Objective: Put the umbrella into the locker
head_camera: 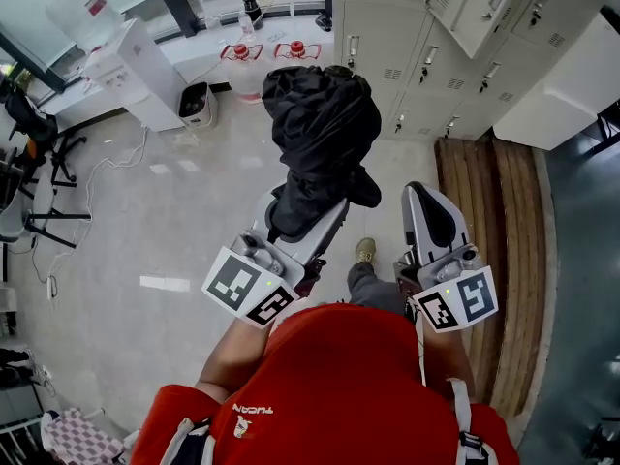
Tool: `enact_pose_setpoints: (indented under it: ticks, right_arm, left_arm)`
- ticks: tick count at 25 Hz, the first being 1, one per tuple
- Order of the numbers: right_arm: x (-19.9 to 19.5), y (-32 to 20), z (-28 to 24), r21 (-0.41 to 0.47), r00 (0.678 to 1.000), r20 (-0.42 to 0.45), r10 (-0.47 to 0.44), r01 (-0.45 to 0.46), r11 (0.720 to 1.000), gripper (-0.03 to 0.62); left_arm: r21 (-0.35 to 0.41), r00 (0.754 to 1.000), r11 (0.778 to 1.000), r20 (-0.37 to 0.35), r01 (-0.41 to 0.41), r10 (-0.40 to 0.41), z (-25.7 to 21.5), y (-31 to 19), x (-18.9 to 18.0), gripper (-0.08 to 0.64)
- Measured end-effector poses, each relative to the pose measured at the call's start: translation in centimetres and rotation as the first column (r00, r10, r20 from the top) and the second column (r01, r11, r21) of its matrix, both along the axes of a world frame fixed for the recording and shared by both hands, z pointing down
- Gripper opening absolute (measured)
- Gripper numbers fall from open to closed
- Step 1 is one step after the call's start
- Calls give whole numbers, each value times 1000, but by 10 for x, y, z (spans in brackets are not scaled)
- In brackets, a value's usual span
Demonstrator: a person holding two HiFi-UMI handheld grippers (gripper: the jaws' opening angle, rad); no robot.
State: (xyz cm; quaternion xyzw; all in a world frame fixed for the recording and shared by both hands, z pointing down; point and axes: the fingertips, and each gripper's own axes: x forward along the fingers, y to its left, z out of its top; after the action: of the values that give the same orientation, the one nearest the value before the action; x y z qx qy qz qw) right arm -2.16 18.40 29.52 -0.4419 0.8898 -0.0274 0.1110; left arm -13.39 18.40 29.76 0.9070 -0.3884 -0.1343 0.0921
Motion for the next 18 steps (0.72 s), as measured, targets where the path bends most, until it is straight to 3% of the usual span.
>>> enact_pose_setpoints:
  ticks: [13,18]
  right_arm:
    - [75,-140,6,-20,1000,3,-14,14,1000,3]
    - [99,-189,1,10,999,-17,-28,28,1000,3]
  left_arm:
    - [-9,1000,1000,25,16,-16,-5,-144,74,207]
    - [-17,999,999,19,36,-35,-4,-192,100,207]
